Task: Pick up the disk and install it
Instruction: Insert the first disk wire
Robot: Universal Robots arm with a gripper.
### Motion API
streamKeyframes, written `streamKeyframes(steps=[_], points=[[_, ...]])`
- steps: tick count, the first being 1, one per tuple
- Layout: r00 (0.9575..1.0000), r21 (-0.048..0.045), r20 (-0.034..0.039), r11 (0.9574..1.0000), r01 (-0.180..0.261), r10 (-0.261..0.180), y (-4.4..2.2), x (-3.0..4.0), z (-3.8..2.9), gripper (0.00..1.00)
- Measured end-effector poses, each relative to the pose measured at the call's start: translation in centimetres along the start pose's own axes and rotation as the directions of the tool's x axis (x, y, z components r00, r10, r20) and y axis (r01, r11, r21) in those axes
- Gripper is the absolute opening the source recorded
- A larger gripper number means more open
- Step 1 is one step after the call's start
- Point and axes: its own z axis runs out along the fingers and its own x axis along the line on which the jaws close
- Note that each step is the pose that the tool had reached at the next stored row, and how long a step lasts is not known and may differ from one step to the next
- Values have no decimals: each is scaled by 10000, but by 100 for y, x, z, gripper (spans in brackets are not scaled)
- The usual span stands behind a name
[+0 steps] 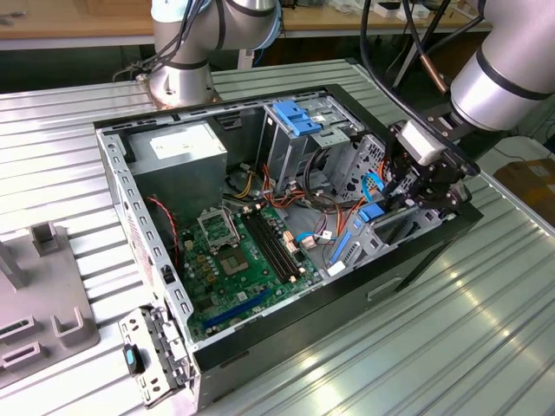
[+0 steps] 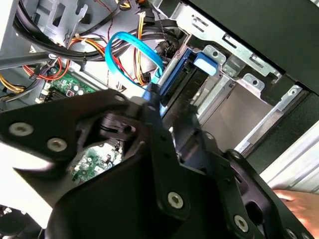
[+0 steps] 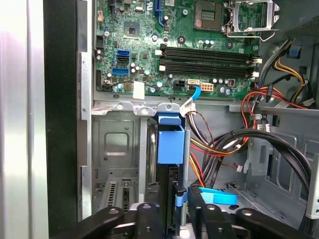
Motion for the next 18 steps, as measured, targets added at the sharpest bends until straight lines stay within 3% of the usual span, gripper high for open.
streamKeyframes(steps=[1,2,5,6,7,9,12,13,14,18], points=[[10000,0,0,10000,0,0,0,0,0,35],[10000,0,0,10000,-1,1,0,0,0,42],[10000,0,0,10000,-1,1,-1,-2,-17,42],[10000,0,0,10000,-1,1,-14,-25,-189,42],[10000,1,-1,10000,1,-1,-20,-36,-264,42],[10000,0,-34,10000,2,-2,-27,-50,-349,42],[9999,-5,-118,10000,8,-8,-28,-69,-349,42],[9999,-6,-134,10000,8,-8,-33,-175,-334,42],[9999,-8,-153,10000,11,-11,-35,-206,-328,42],[9998,-9,-180,10000,12,-12,-34,-206,-330,42]])
